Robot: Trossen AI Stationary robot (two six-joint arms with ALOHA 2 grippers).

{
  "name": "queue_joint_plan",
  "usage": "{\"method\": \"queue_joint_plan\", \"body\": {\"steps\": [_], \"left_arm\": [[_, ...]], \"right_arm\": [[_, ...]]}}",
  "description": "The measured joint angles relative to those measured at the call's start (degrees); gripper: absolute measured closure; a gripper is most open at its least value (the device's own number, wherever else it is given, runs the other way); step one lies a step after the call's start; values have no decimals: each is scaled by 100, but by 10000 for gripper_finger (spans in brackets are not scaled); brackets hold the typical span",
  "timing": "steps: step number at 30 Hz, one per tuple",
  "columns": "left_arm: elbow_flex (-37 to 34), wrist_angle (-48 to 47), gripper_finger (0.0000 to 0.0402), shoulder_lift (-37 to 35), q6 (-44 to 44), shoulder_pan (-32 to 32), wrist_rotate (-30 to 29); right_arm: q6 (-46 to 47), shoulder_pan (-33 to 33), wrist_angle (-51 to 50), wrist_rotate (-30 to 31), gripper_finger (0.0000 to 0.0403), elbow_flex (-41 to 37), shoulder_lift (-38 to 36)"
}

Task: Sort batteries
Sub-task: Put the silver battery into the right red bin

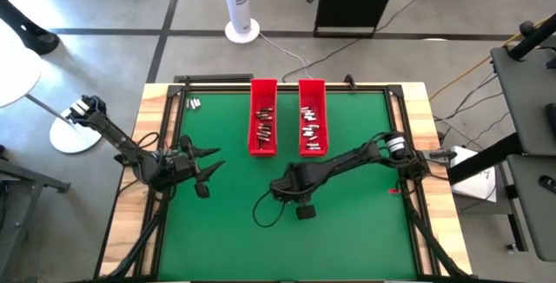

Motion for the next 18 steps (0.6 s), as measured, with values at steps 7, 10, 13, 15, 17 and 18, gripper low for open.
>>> {"method": "queue_joint_plan", "body": {"steps": [7,10,13,15,17,18], "left_arm": [[0,-20,244,0,2,0,0],[0,-48,244,0,4,0,0],[0,-48,244,0,22,0,0],[0,-50,244,0,22,0,0],[0,-50,244,0,22,0,0],[0,-50,244,0,22,0,0]], "right_arm": [[39,-132,-612,47,392,0,-929],[-3,-255,-1016,349,392,-15,-1246],[-137,-477,-1456,965,392,-18,-1582],[-258,-675,-1606,1314,392,-22,-1783],[-416,-907,-1670,1438,392,-45,-1868],[-523,-1036,-1664,1466,391,-52,-1874]]}}
